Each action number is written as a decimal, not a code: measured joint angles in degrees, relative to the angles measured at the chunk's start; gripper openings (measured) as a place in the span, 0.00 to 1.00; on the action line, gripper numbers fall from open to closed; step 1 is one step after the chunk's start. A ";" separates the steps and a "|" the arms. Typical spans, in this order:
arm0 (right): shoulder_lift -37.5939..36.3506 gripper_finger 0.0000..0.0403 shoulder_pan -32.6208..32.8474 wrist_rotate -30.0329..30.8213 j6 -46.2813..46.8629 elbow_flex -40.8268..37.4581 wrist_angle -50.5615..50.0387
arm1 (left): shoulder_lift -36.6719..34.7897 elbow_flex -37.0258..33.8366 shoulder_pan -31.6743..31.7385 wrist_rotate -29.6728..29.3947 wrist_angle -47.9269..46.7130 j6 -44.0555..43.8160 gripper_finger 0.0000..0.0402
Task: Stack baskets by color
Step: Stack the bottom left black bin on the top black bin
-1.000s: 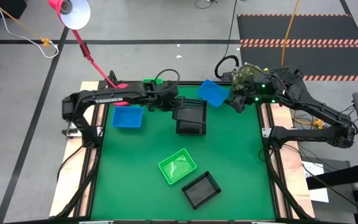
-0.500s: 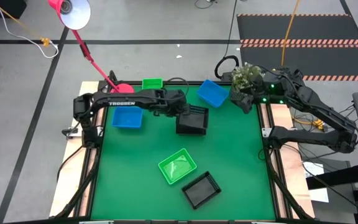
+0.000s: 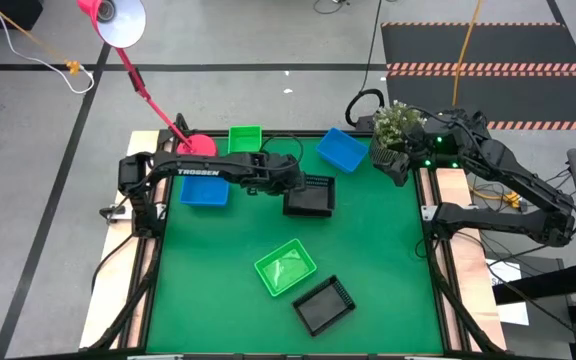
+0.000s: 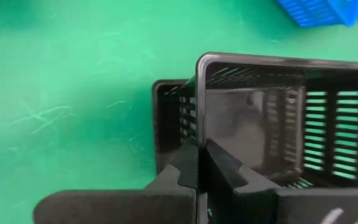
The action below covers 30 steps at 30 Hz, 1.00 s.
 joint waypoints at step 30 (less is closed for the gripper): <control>0.22 0.98 0.00 0.00 0.51 0.00 -0.11 | -0.22 -6.35 0.02 2.56 7.13 -1.08 0.34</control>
